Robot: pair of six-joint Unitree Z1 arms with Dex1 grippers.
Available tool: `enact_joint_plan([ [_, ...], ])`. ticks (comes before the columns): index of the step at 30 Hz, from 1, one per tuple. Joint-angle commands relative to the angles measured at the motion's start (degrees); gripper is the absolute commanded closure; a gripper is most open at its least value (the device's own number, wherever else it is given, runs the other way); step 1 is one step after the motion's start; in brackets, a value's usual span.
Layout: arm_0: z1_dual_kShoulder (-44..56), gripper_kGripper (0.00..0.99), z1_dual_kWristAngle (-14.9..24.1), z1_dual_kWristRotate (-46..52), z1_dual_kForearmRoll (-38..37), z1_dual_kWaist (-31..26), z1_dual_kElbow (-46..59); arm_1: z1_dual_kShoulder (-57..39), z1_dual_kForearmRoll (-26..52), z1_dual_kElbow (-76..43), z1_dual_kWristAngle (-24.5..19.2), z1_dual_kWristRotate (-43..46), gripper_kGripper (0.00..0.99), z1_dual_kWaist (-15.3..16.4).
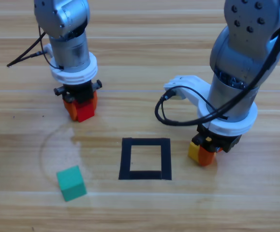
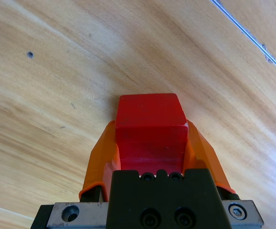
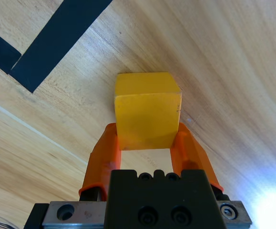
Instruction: Stack the blocks in the rectangular block: red at the bottom, yellow in the middle, green on top
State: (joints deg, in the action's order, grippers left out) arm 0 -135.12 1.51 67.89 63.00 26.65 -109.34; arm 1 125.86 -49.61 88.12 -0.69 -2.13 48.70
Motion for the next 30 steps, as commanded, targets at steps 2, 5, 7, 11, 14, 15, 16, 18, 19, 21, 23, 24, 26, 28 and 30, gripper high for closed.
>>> enact_joint_plan([
  [2, 2.06, 0.926, 0.25, -12.26, 2.83, 0.33, -4.75, -0.97, -0.66, -0.49, 0.69, -6.65, 0.812, -1.85],
  [5, 5.05, 0.927, 0.69, -17.27, 3.09, 2.62, -4.04, -2.99, -0.66, -1.37, -0.19, -10.52, 0.812, -2.03],
  [7, 6.01, 0.927, 1.04, -19.2, 3.36, 4.82, -3.43, -5.71, -0.66, -2.42, -1.15, -13.69, 0.811, -2.03],
  [11, 6.45, 0.927, 1.83, -21.31, 3.53, 8.33, -1.85, -11.6, -0.66, -5.41, -3.97, -20.37, 0.812, -1.85],
  [14, 6.19, 0.929, 1.83, -23.68, 3.44, 10.62, -1.76, -14.15, -0.66, -7.87, -4.76, -24.32, 0.814, -1.85],
  [15, 6.01, 0.929, 1.83, -25.0, 3.53, 11.58, -1.76, -14.59, -0.66, -8.4, -4.58, -25.55, 0.814, -1.85],
  [16, 5.84, 0.927, 1.83, -25.88, 3.53, 12.46, -1.67, -14.68, -0.75, -8.75, -4.14, -26.52, 0.814, -1.94],
  [18, 5.75, 0.926, 2.36, -26.94, 3.53, 14.66, -0.97, -14.41, -0.75, -8.93, -2.56, -27.57, 0.814, -1.94],
  [19, 5.75, 0.924, 2.62, -27.38, 3.53, 15.98, -0.79, -14.41, -0.92, -8.93, -2.38, -28.28, 0.814, -1.85],
  [21, 5.22, 0.926, 2.98, -27.99, 3.53, 18.18, -0.88, -14.41, -1.27, -9.28, -2.38, -29.68, 0.814, -1.85],
  [23, 4.34, 0.924, 2.98, -28.26, 3.53, 20.11, -0.97, -14.5, -1.45, -9.72, -2.56, -30.3, 0.815, -1.85],
  [24, 3.9, 0.924, 2.98, -28.26, 3.53, 20.99, -0.97, -14.5, -1.63, -9.72, -2.74, -30.47, 0.814, -1.85],
  [26, 3.02, 0.924, 2.98, -28.26, 3.53, 22.66, -1.32, -14.59, -1.89, -9.63, -3.44, -30.74, 0.815, -1.85],
  [28, 2.06, 0.924, 2.89, -28.26, 3.53, 23.89, -1.93, -14.59, -1.89, -9.63, -3.53, -30.82, 0.815, -1.94],
  [30, 1.35, 0.924, 2.62, -27.73, 3.44, 24.59, -2.2, -14.59, -1.98, -9.72, -3.61, -31.0, 0.815, -1.94],
])
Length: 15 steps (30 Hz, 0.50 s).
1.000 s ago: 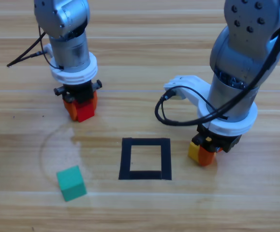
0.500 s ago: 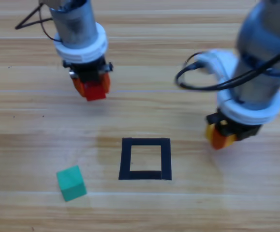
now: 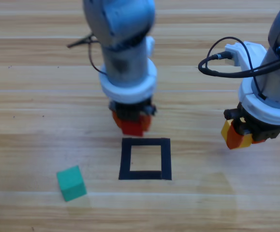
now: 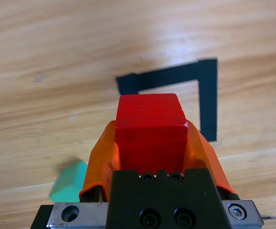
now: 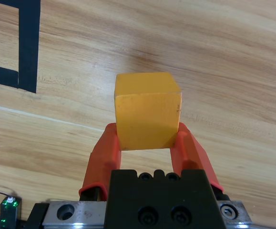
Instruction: Stack the blocks in the rectangular block: red at the bottom, yellow in the middle, green on top
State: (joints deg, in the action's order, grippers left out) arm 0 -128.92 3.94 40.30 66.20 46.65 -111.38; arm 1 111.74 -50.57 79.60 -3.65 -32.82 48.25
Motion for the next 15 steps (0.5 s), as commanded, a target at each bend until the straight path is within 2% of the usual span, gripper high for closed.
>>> enact_joint_plan([
  [1, -5.37, 0.923, 0.19, 0.22, 0.24, 4.94, -0.41, -0.47, -1.02, -1.11, -0.57, -0.31, 0.817, -1.41],
  [2, -5.73, 0.923, 0.19, 1.28, 0.24, 5.03, -0.5, -0.47, -1.19, -1.02, -0.66, -0.31, 0.881, -1.41],
  [3, -5.9, 0.921, 0.19, 3.03, 0.24, 5.12, -0.41, -0.56, -1.28, -1.02, -0.66, -0.22, 0.985, -1.41],
  [6, -6.52, 0.918, 0.19, 7.96, 0.24, 5.47, -0.5, -0.82, -1.37, -1.02, -0.74, -0.05, 0.99, -1.41],
  [15, -7.75, 0.907, -0.6, 14.63, 0.15, 5.73, -2.87, 0.76, -1.28, -0.23, -1.8, 0.04, 0.99, -1.49],
])
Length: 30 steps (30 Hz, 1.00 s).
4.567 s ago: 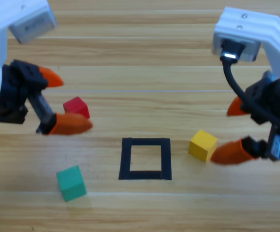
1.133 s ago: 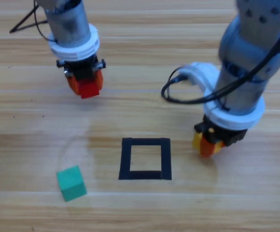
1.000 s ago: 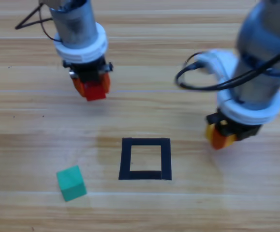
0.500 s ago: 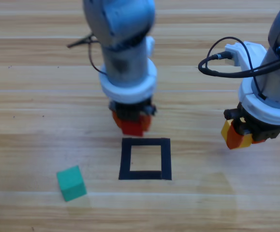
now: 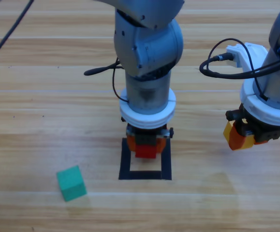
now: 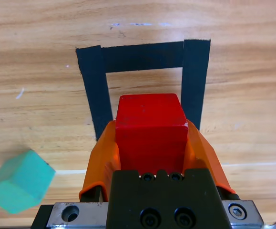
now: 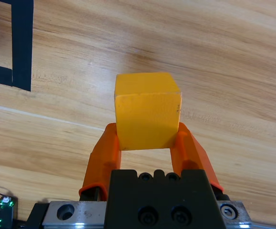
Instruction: Stack the blocks in the rectangular block: red at the bottom, yellow in the middle, green on top
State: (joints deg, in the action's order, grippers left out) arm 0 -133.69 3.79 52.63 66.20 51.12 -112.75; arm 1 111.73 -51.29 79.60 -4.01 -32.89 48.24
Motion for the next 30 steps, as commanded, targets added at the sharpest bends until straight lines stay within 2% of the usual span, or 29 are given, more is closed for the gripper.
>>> enact_joint_plan([
  [1, -3.07, 0.906, -0.45, 2.39, 0.15, 1.26, -1.86, 0.86, -0.57, -0.15, -1.44, 0.11, 0.99, -1.48],
  [18, -3.33, 0.904, -1.07, 2.83, -0.64, 1.26, 0.78, 2.09, -0.57, 0.12, -1.7, 0.11, 0.99, -1.48],
  [24, -1.58, 0.904, -1.42, 2.83, -4.77, 1.35, 6.05, 2.53, -0.57, 0.21, -1.97, 0.02, 0.99, -1.48],
  [30, -1.58, 0.903, -1.42, 2.66, -5.12, 1.44, 5.88, 3.05, -0.57, 0.29, -2.14, 0.02, 0.99, -1.48],
])
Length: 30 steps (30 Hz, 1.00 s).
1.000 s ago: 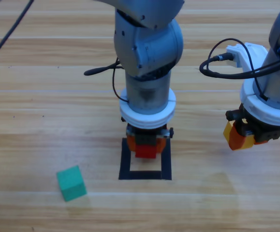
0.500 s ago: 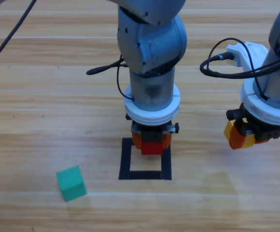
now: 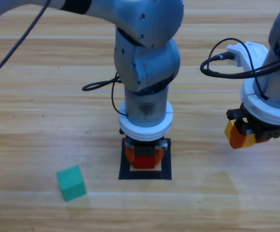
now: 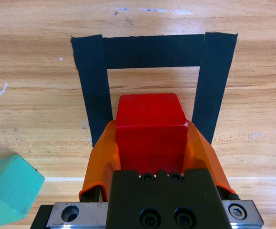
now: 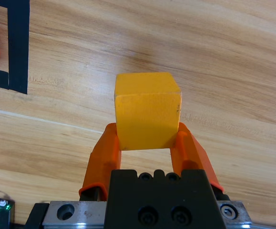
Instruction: Stack the blocks in the rectangular block: red at the bottom, yellow in the middle, green on top
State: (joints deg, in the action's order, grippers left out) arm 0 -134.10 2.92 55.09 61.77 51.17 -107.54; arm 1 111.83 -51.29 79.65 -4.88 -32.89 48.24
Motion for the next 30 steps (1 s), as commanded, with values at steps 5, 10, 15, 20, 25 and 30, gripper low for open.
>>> enact_joint_plan([
  [5, -1.43, 0.881, -0.73, 0.2, -1.56, 1.57, 0.57, 3.13, -0.57, 0.24, -1.27, 0.02, 0.99, -1.48],
  [10, -1.51, 0.881, -0.73, 0.37, -1.65, 1.74, 0.57, 3.22, -0.57, 0.24, -1.54, -0.07, 0.99, -1.48],
  [15, -1.34, 0.775, -0.46, 0.46, -1.65, 1.74, 0.66, 3.22, -0.57, 0.24, -1.71, 0.02, 0.99, -1.48],
  [20, 0.16, 0.002, -0.02, 1.34, -1.3, 2.1, 0.31, 3.22, -0.57, 0.33, -1.8, 0.02, 0.99, -1.48],
  [25, 1.39, 0.0, 0.68, 1.34, -1.12, 2.1, 0.66, 3.31, -0.57, 0.24, -2.15, 0.02, 0.99, -1.48],
  [30, 2.27, 0.0, 1.82, 1.78, -0.95, 2.1, -0.57, 3.13, -0.65, 0.42, -2.41, -0.16, 0.99, -1.48],
])
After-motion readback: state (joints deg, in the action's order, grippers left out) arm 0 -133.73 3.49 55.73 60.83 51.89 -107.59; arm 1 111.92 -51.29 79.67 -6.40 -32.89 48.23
